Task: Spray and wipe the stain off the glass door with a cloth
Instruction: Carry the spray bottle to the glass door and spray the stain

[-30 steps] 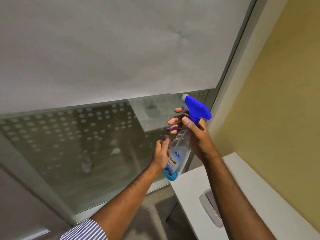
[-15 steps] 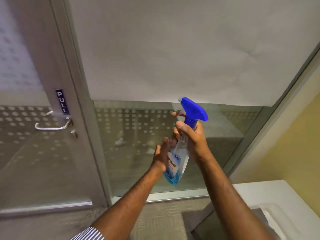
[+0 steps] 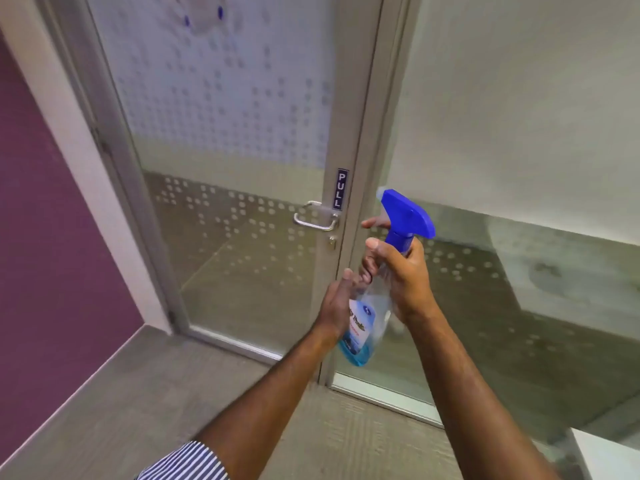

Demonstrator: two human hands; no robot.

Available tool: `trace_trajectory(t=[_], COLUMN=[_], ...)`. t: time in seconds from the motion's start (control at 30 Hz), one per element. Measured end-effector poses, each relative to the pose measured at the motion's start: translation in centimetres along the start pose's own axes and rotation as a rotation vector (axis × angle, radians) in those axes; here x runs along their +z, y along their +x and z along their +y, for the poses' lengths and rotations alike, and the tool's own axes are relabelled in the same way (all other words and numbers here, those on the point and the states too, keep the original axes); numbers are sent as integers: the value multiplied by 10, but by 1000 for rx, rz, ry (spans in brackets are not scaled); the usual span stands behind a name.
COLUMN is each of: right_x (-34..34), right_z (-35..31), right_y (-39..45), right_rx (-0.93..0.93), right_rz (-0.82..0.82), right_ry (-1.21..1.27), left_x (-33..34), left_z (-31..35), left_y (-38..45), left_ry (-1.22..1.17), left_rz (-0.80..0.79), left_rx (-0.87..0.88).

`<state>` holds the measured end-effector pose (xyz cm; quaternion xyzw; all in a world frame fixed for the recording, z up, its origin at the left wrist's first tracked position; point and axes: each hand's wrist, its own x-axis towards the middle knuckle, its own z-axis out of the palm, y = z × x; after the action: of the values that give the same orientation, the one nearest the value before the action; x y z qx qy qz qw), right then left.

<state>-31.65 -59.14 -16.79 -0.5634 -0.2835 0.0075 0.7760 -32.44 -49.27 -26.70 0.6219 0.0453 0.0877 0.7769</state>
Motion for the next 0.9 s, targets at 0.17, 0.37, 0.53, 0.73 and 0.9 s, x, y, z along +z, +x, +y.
trace_trajectory(t=[0.17, 0.37, 0.53, 0.73, 0.9], right_x=[87, 178, 236, 293, 331], right_z=[25, 53, 75, 103, 127], right_y=[23, 66, 114, 192, 271], right_rx=[23, 25, -3, -32, -29], right_rz=[-110, -220, -275, -257, -200], right_ry=[84, 104, 115, 134, 139], left_x=[-89, -180, -242, -308, -359], left_z=[28, 63, 89, 115, 137], left_y=[-8, 6, 40, 102, 170], left_ry=[23, 32, 74, 26, 147], left_rz=[146, 294, 362, 363, 406], left_rx=[40, 150, 253, 358, 454])
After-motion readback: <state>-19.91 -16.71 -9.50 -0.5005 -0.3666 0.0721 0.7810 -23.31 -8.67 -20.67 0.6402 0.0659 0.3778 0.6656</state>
